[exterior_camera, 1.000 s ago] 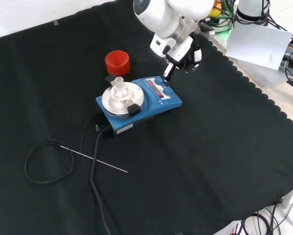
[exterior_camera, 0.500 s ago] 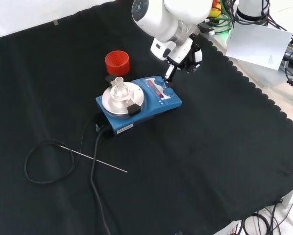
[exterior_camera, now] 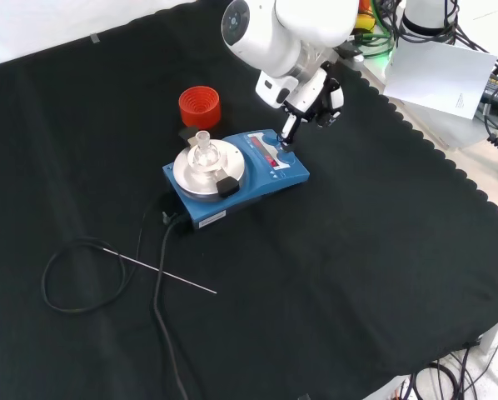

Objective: Turn on the heater.

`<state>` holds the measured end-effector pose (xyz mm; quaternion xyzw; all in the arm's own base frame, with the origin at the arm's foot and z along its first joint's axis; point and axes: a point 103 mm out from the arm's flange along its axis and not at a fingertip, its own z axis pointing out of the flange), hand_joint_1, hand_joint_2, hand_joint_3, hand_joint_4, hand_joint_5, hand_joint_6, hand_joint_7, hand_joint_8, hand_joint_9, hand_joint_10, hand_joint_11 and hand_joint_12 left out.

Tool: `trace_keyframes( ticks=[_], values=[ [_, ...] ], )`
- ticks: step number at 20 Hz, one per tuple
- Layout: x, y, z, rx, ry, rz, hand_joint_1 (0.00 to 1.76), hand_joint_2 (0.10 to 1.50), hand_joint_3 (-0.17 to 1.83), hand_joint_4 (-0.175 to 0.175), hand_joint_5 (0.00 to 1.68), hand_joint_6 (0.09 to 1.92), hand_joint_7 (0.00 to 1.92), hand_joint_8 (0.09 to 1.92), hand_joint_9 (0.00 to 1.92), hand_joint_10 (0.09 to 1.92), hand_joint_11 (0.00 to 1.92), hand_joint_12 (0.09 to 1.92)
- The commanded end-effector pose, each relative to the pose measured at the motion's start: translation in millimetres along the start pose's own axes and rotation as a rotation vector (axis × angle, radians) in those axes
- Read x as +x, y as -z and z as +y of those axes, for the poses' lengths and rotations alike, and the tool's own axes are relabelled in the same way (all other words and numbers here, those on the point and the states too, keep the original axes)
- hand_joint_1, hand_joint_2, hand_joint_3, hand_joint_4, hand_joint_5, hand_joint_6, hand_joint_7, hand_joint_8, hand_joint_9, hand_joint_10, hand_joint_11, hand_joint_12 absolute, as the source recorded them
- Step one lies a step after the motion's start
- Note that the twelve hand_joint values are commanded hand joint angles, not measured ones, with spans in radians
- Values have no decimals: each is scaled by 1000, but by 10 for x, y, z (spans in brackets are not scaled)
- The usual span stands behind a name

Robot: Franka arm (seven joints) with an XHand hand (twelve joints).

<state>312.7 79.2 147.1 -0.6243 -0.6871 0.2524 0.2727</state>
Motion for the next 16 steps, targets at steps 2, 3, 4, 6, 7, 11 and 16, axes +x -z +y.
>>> trace_keyframes(
  ticks=[2,3,4,6,7,11,16],
  values=[
    [23,1,12,9,-6,-11,1449,640,1116,-37,288,592,1659,1531,1703,1653,1312,1398],
    [23,2,14,10,-7,-12,1449,639,1117,-36,288,592,1660,1530,1703,1653,1312,1398],
    [23,3,17,12,-7,-12,1449,639,1118,-36,289,593,1660,1530,1703,1653,1312,1399],
    [21,8,24,16,-6,-11,1449,638,1120,-36,290,593,1661,1530,1703,1653,1312,1399],
    [18,9,29,19,-6,-11,1449,638,1121,-36,292,594,1661,1530,1703,1653,1312,1400],
    [5,15,57,25,-7,-17,1449,637,1124,-37,296,597,1662,1529,1703,1653,1313,1401],
    [7,14,60,29,-11,-17,1449,635,1128,-37,297,601,1663,1528,1703,1653,1313,1402]
  ],
)
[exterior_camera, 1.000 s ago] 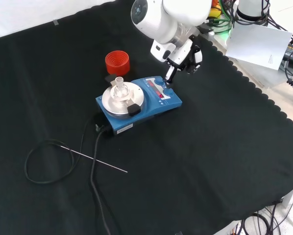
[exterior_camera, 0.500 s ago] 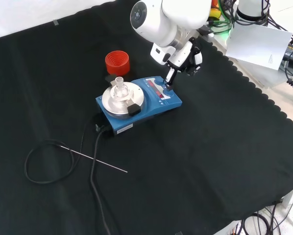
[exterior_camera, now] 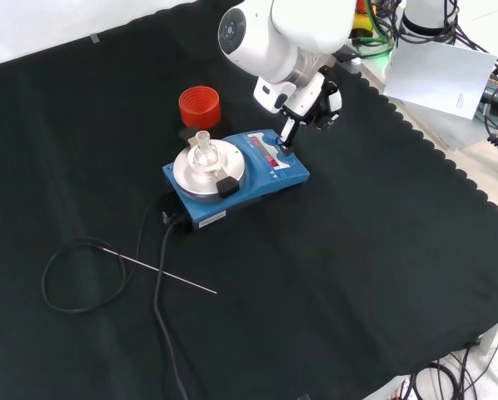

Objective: Turn on the heater.

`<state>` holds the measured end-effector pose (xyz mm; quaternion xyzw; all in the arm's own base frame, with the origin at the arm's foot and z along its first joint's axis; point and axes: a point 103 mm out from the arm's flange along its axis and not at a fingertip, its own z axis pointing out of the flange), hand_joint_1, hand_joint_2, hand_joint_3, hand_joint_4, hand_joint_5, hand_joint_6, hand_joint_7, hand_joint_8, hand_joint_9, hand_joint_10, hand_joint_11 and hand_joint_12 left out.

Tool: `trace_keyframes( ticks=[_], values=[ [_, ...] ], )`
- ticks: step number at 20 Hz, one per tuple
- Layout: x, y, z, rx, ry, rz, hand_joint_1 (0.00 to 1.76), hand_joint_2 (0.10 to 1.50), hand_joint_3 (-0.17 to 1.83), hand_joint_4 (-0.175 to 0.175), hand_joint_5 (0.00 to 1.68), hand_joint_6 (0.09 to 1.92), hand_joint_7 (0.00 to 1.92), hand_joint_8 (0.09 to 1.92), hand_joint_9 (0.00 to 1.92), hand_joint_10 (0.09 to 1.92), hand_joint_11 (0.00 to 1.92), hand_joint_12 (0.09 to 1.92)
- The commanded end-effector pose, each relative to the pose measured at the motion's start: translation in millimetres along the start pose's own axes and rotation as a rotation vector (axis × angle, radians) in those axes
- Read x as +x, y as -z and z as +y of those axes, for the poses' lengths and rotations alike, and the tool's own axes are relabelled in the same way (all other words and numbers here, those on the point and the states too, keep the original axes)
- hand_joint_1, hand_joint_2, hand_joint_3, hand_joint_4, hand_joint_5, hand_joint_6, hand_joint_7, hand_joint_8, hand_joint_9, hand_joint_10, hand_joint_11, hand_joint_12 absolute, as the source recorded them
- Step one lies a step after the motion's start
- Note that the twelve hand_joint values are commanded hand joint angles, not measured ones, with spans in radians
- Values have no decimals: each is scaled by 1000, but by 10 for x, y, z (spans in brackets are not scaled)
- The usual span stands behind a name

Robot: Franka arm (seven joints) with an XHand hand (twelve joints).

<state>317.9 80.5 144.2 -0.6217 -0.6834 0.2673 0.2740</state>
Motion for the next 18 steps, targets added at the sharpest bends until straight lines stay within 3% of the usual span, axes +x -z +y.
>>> trace_keyframes(
  ticks=[1,18],
  values=[
    [-2,-1,3,5,-3,0,1449,635,1129,-37,297,601,1663,1528,1703,1652,1314,1402],
    [-31,2,13,17,1,4,1448,631,1138,-37,308,621,1661,1529,1708,1646,1314,1403]
  ],
)
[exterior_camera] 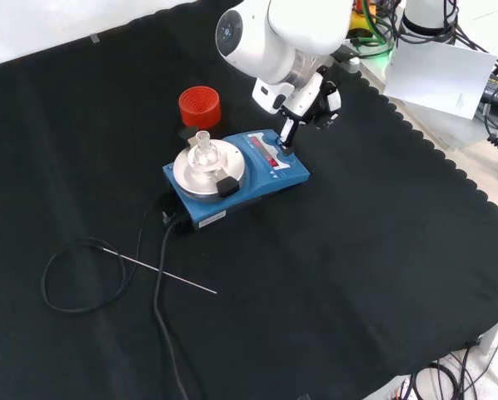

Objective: Turn on the heater.

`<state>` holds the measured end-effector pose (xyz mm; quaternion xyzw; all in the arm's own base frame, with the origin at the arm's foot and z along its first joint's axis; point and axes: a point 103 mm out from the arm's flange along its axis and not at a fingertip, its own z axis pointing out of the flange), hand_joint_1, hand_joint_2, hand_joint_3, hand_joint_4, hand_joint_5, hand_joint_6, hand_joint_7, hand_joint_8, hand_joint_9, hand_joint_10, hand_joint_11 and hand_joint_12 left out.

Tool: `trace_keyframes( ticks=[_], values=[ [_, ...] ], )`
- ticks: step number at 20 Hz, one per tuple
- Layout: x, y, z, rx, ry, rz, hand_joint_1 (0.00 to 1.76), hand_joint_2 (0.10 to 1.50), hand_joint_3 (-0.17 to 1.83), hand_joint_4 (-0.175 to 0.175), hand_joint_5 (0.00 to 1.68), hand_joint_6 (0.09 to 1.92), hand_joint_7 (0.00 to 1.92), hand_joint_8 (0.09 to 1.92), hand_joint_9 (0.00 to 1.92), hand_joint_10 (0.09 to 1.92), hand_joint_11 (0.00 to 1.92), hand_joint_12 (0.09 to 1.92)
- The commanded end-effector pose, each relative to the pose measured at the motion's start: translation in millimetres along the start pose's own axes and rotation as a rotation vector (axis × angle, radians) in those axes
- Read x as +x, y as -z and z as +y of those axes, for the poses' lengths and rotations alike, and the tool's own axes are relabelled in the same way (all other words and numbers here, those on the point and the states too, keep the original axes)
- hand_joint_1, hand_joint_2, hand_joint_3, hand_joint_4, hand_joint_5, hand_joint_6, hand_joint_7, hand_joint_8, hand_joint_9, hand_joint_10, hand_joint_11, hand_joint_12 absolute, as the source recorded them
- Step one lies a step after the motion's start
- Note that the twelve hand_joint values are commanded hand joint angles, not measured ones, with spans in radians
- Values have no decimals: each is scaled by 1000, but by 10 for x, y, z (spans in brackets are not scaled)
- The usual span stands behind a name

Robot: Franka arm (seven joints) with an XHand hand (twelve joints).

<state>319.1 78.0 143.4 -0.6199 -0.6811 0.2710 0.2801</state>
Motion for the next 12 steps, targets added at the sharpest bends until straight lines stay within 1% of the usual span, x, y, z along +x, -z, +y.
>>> trace_keyframes(
  ticks=[1,7,12],
  values=[
    [-9,-1,3,6,2,2,1448,631,1138,-37,308,622,1661,1529,1708,1646,1314,1403],
    [-28,-5,19,14,0,-2,1448,630,1141,-37,309,628,1660,1530,1709,1644,1314,1403],
    [-70,-8,50,36,0,-5,1447,630,1142,-38,312,633,1659,1530,1710,1643,1315,1403]
  ],
)
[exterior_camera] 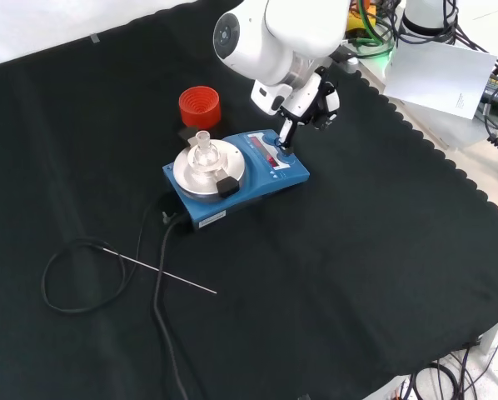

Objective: Turn on the heater.

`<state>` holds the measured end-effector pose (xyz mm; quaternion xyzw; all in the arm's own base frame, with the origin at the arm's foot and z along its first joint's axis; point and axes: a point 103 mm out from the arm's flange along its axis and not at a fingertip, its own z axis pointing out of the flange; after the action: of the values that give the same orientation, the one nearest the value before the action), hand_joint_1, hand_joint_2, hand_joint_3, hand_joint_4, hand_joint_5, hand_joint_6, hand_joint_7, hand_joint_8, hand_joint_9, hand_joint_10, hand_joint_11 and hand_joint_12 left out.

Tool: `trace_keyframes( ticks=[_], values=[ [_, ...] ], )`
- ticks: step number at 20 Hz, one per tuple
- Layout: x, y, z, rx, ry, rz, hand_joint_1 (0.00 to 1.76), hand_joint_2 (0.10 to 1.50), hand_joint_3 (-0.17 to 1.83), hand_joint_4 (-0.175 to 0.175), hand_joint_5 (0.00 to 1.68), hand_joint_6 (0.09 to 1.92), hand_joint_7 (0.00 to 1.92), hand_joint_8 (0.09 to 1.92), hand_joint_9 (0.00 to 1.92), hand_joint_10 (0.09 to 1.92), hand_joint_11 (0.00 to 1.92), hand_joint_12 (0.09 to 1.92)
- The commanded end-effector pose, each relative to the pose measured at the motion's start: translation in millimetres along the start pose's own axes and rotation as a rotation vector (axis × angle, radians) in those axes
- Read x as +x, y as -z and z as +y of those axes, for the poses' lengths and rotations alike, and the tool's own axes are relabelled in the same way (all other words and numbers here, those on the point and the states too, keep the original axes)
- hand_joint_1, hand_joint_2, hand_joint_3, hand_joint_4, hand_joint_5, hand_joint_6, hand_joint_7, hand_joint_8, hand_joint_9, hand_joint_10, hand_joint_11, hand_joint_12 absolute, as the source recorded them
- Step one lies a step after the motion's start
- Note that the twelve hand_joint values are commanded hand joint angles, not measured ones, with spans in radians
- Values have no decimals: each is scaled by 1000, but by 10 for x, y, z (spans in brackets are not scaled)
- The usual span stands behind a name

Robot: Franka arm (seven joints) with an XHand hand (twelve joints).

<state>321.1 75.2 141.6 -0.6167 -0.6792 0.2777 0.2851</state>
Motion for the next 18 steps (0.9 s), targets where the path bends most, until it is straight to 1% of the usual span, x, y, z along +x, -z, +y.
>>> trace_keyframes(
  ticks=[1,4,14,18],
  values=[
    [-45,-7,27,20,-2,-4,1447,629,1142,-38,314,635,1658,1530,1710,1643,1315,1403],
    [-39,20,4,14,0,-2,1447,629,1143,-38,320,640,1658,1530,1711,1642,1314,1403],
    [-42,225,-147,-34,0,11,1446,628,1144,-40,334,656,1656,1531,1711,1641,1316,1404],
    [-16,245,-166,-41,-5,9,1446,628,1145,-40,335,662,1656,1531,1712,1640,1318,1403]
  ],
)
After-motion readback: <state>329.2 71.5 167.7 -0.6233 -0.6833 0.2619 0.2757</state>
